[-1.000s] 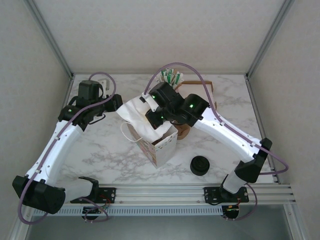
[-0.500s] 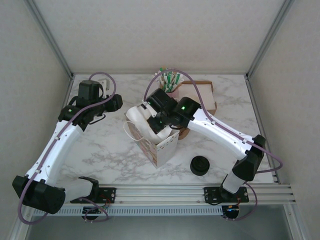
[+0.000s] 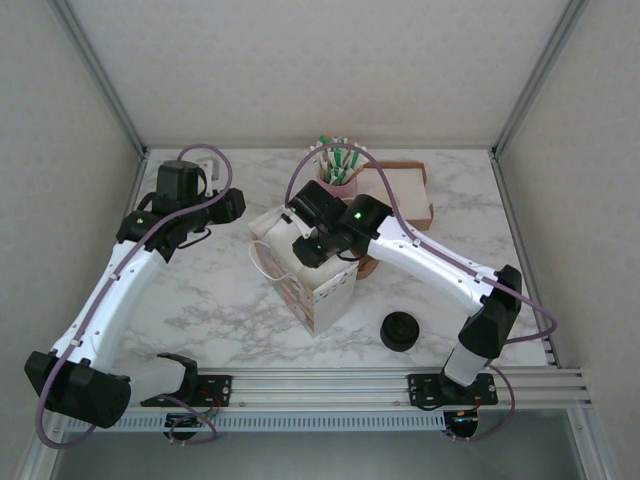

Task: Pack the takeout coffee

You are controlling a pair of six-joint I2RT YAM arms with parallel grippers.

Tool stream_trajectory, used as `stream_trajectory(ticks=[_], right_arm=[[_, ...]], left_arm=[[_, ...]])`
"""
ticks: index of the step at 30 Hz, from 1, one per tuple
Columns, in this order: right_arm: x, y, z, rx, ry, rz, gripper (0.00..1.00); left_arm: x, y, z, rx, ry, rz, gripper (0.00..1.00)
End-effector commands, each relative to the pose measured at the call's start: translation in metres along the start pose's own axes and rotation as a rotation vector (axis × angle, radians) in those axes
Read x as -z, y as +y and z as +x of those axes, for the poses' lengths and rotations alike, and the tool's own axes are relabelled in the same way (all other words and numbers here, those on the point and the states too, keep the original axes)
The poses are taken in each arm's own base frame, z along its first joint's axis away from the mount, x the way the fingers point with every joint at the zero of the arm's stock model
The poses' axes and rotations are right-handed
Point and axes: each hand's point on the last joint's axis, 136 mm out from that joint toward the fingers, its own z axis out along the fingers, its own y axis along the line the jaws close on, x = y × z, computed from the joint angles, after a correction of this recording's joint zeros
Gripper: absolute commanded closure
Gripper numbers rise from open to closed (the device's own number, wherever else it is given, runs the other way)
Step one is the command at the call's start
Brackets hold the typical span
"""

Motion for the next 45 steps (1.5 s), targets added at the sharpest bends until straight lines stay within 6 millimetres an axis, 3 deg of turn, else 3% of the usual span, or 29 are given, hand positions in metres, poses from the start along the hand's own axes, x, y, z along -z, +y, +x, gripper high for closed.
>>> stream_trajectory(ticks=[1, 12, 21, 24, 32, 38, 42, 45], right_arm=[[0.013, 0.003, -0.004, -0.001, -0.036, -0.03, 0.66], [0.079, 0.003, -0.03, 0.013, -0.314, -0.074, 0.61], [0.156, -0.018, -0.043, 0.006, -0.692, -0.007, 0.53], [0.18, -0.028, -0.039, -0.006, -0.818, 0.026, 0.45], [0.241, -0.063, -0.021, -0.077, -1.085, 0.176, 0.35], [0.259, -0.097, -0.002, -0.115, -1.163, 0.392, 0.27], [0.253, -0.127, 0.009, -0.155, -1.171, 0.534, 0.23], [0.237, -0.159, 0.019, -0.216, -1.144, 0.624, 0.22]], left_arm=[[0.001, 0.001, 0.002, -0.016, -0.002, -0.008, 0.45], [0.001, 0.0, 0.003, -0.016, -0.001, -0.003, 0.45], [0.002, -0.001, 0.001, -0.02, -0.013, 0.003, 0.44], [0.004, -0.001, -0.001, -0.022, -0.024, 0.005, 0.43], [0.021, -0.003, -0.013, -0.025, -0.135, 0.021, 0.42], [0.052, -0.003, -0.026, -0.037, -0.311, 0.048, 0.41], [0.067, -0.002, -0.029, -0.05, -0.41, 0.064, 0.41], [0.072, 0.01, -0.032, -0.035, -0.49, 0.016, 0.4]])
